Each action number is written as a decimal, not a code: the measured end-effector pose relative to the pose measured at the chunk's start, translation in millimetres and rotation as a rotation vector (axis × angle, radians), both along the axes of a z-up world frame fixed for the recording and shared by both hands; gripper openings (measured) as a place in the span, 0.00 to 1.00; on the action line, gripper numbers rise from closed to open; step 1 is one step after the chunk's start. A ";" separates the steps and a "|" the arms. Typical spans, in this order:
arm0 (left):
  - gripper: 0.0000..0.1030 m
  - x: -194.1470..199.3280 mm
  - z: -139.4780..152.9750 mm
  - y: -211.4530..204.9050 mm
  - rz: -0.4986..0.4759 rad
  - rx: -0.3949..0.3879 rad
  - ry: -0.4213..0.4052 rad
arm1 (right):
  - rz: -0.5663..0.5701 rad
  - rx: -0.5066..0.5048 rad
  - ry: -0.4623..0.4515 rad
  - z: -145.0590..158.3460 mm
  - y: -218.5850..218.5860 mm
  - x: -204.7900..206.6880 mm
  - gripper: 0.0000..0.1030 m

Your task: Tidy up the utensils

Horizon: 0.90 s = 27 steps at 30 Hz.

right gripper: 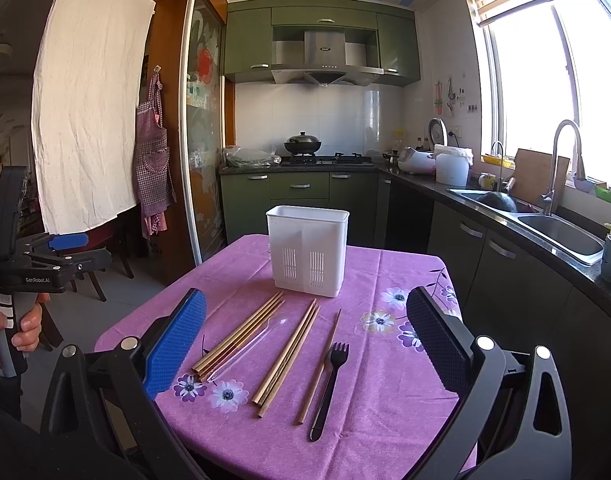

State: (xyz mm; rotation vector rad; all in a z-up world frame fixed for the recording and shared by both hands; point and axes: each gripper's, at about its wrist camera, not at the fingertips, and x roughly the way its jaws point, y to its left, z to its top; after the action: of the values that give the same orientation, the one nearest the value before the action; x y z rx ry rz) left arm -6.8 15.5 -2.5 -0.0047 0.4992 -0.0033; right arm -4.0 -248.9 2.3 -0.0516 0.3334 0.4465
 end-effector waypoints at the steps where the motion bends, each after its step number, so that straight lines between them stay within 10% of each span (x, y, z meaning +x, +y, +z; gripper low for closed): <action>1: 0.94 -0.4 0.0 -0.1 0.000 0.000 0.000 | 0.001 0.000 0.000 0.1 0.3 0.0 0.96; 27: 0.94 -2.0 -2.7 -2.0 -0.002 -0.002 0.006 | 0.004 0.001 0.011 -1.1 -0.5 2.7 0.96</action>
State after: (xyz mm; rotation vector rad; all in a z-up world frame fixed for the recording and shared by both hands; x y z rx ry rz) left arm -8.8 13.4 -5.2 -0.0064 0.5055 -0.0063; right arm -1.4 -249.4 1.1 -0.0489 0.3440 0.4507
